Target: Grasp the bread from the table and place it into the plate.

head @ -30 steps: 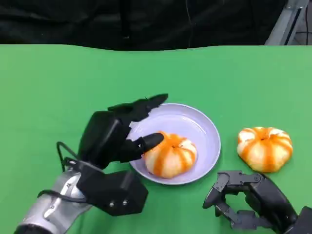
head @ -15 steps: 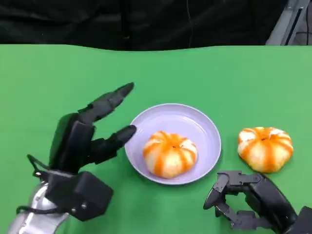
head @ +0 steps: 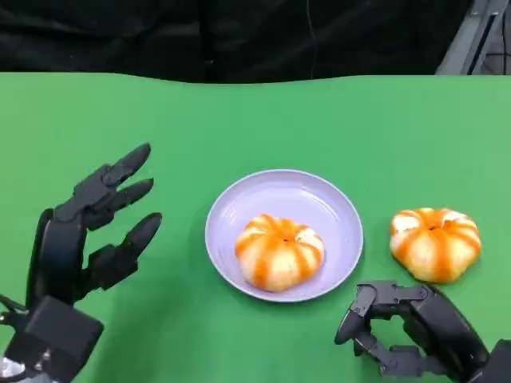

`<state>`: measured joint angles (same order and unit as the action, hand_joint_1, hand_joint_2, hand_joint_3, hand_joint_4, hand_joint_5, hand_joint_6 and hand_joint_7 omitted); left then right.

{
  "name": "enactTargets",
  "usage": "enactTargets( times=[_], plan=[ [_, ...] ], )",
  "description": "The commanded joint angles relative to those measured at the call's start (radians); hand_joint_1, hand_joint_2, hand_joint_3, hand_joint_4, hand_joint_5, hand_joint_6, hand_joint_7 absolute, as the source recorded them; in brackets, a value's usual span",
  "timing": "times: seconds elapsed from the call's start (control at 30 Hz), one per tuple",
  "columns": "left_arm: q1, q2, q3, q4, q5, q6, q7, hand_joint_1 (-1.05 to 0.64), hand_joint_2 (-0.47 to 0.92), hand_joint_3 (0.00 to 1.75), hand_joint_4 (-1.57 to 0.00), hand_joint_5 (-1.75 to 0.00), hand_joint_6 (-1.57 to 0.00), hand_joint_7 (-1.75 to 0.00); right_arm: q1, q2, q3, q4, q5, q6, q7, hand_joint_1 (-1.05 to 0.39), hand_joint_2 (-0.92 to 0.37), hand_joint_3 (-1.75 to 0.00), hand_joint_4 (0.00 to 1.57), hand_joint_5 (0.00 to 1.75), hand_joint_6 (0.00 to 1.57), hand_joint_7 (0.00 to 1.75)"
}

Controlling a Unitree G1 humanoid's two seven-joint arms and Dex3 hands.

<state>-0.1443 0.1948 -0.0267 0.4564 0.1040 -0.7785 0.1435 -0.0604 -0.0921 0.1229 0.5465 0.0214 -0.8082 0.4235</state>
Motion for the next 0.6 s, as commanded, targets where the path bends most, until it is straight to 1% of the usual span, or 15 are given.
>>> enactTargets(
  times=[0.03,0.4,0.5,0.6],
  plan=[
    [0.044,0.006,0.038,0.030,-0.038,-0.070,-0.037,-0.60,0.92,0.45,-0.86,-0.03,-0.62,-0.01,0.003,-0.017,-0.010,0.005,0.020,-0.010,0.009,-0.11,-0.72,-0.79,0.75,1.61,0.83,1.14],
    [0.078,-0.026,0.073,0.063,-0.098,-0.127,-0.109,-0.59,0.92,0.43,-0.89,-0.03,-0.66,-0.02,0.003,-0.016,-0.009,0.003,0.025,-0.003,0.011,-0.11,-0.72,-0.79,0.75,1.60,0.83,1.13],
    [0.123,-0.043,0.059,0.064,-0.136,-0.131,-0.164,-0.58,0.92,0.42,-0.92,-0.04,-0.66,-0.02,0.000,-0.015,-0.011,0.011,0.023,-0.012,0.007,-0.12,-0.72,-0.78,0.75,1.59,0.83,1.13],
    [0.157,-0.058,0.053,0.052,-0.153,-0.116,-0.201,-0.56,0.92,0.40,-0.92,-0.03,-0.66,-0.01,0.004,-0.016,-0.010,0.000,0.024,-0.007,0.009,-0.12,-0.72,-0.79,0.75,1.59,0.83,1.12]
  ],
)
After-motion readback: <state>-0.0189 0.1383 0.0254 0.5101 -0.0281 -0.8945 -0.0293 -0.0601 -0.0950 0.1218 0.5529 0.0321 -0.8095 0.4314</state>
